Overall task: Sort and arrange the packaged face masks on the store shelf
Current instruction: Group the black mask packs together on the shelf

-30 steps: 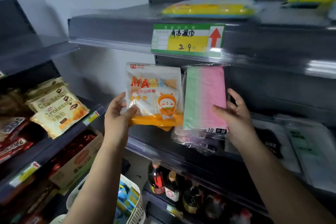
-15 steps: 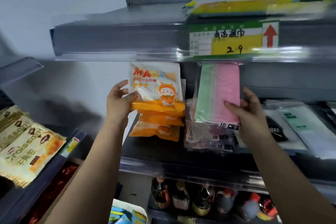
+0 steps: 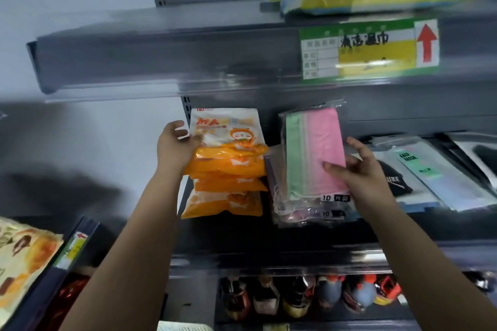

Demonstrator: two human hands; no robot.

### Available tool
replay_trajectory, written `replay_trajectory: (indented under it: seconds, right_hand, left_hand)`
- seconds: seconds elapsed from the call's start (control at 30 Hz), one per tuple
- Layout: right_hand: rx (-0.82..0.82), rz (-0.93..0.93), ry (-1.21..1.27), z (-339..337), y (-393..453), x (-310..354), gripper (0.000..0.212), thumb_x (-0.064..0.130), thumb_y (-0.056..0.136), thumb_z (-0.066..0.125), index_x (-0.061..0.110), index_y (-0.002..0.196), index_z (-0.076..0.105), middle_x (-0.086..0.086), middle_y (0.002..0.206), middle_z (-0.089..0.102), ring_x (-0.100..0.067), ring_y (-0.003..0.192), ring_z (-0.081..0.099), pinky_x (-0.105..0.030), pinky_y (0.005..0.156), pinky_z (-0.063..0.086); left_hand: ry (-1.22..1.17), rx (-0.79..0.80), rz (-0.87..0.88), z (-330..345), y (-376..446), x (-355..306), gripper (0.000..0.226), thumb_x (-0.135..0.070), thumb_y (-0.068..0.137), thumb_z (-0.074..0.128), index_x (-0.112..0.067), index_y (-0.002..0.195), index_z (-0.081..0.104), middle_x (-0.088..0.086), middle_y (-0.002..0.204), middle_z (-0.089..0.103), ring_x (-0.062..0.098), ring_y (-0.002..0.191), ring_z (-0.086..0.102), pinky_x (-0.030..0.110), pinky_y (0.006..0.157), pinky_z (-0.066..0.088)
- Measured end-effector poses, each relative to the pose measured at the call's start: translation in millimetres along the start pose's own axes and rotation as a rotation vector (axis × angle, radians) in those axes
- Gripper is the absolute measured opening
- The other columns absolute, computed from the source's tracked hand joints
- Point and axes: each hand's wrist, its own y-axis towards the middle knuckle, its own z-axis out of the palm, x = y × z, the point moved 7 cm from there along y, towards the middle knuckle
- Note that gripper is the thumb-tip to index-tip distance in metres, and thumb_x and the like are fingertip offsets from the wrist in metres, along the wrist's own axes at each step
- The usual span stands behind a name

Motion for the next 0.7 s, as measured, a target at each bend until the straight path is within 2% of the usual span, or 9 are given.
replay_trajectory:
  seconds: [0.1, 0.2, 0.27, 0.33, 0.4, 0.47, 0.57, 0.63, 0.7]
  right_hand:
    - [-0.013, 0.005, -0.098, 2, 4, -5, 0.073, -0.006, 0.075, 0.069, 0.012, 0.138, 0.037, -0.027, 0.113, 0.062, -0.037, 0.106, 0.061, -0.05, 0.091, 0.05]
    - [-0.008, -0.014, -0.254, 6, 10, -11, 0.069, 0.001, 0.075, 0.074, 0.011, 0.135, 0.041, -0.02, 0.108, 0.066, -0.032, 0.098, 0.064, -0.047, 0.086, 0.054]
    - [0.006, -0.058, -0.442, 10, 15, -12, 0.063, 0.009, 0.074, 0.077, 0.012, 0.13, 0.047, -0.012, 0.099, 0.068, -0.022, 0.08, 0.064, -0.031, 0.071, 0.056]
    - [0.0, -0.087, -0.609, 12, 18, -12, 0.058, 0.018, 0.074, 0.079, 0.012, 0.125, 0.052, -0.004, 0.091, 0.066, -0.011, 0.068, 0.058, -0.02, 0.059, 0.048]
    - [-0.022, -0.087, -0.738, 11, 19, -13, 0.055, 0.023, 0.074, 0.078, 0.014, 0.123, 0.055, 0.0, 0.093, 0.064, -0.012, 0.071, 0.058, -0.023, 0.062, 0.043]
    - [-0.049, -0.131, -0.852, 11, 19, -11, 0.056, 0.029, 0.073, 0.077, 0.013, 0.123, 0.058, -0.003, 0.101, 0.065, -0.022, 0.09, 0.06, -0.029, 0.073, 0.043]
    - [-0.037, -0.198, -1.094, 15, 16, -4, 0.053, 0.026, 0.077, 0.072, 0.009, 0.125, 0.057, -0.009, 0.118, 0.06, -0.032, 0.116, 0.048, -0.038, 0.094, 0.039]
    - [-0.045, -0.229, -1.252, 16, 14, 1, 0.054, 0.027, 0.078, 0.069, 0.01, 0.128, 0.054, -0.012, 0.126, 0.055, -0.034, 0.118, 0.042, -0.04, 0.094, 0.039]
    - [-0.079, -0.336, -1.322, 16, 7, 12, 0.052, 0.033, 0.079, 0.068, 0.01, 0.124, 0.057, -0.014, 0.122, 0.057, -0.037, 0.113, 0.046, -0.043, 0.088, 0.043]
  left_hand:
    - [0.087, -0.021, 0.076, -1, 0, -6, 0.054, -0.019, 0.084, 0.069, -0.011, 0.132, 0.047, 0.01, 0.132, 0.053, 0.028, 0.118, 0.053, 0.038, 0.097, 0.044]
    - [0.173, -0.03, 0.173, -1, -7, -13, 0.049, -0.021, 0.087, 0.065, -0.012, 0.132, 0.048, 0.008, 0.134, 0.051, 0.027, 0.121, 0.049, 0.04, 0.099, 0.042]
    - [0.227, -0.02, 0.229, 1, -15, -17, 0.046, -0.024, 0.088, 0.063, -0.014, 0.13, 0.05, 0.007, 0.133, 0.051, 0.027, 0.122, 0.048, 0.045, 0.1, 0.043]
    - [0.298, -0.011, 0.31, 2, -25, -22, 0.043, -0.025, 0.088, 0.062, -0.015, 0.129, 0.051, 0.008, 0.132, 0.052, 0.03, 0.121, 0.047, 0.049, 0.099, 0.043]
    - [0.377, -0.008, 0.39, 3, -36, -26, 0.042, -0.023, 0.088, 0.062, -0.015, 0.128, 0.053, 0.009, 0.131, 0.053, 0.031, 0.121, 0.046, 0.046, 0.098, 0.041]
    - [0.448, -0.003, 0.448, 4, -46, -29, 0.042, -0.021, 0.088, 0.061, -0.017, 0.129, 0.052, 0.007, 0.132, 0.053, 0.03, 0.123, 0.044, 0.043, 0.097, 0.037]
    - [0.527, 0.027, 0.569, 13, -59, -35, 0.043, -0.021, 0.086, 0.062, -0.017, 0.128, 0.053, 0.006, 0.132, 0.054, 0.03, 0.123, 0.044, 0.043, 0.098, 0.035]
    - [0.592, 0.06, 0.649, 24, -69, -39, 0.043, -0.025, 0.085, 0.059, -0.014, 0.127, 0.055, 0.009, 0.129, 0.056, 0.033, 0.121, 0.047, 0.046, 0.097, 0.036]
    - [0.689, 0.09, 0.734, 39, -82, -43, 0.047, -0.032, 0.082, 0.051, -0.013, 0.124, 0.057, 0.011, 0.122, 0.06, 0.034, 0.115, 0.052, 0.046, 0.094, 0.039]
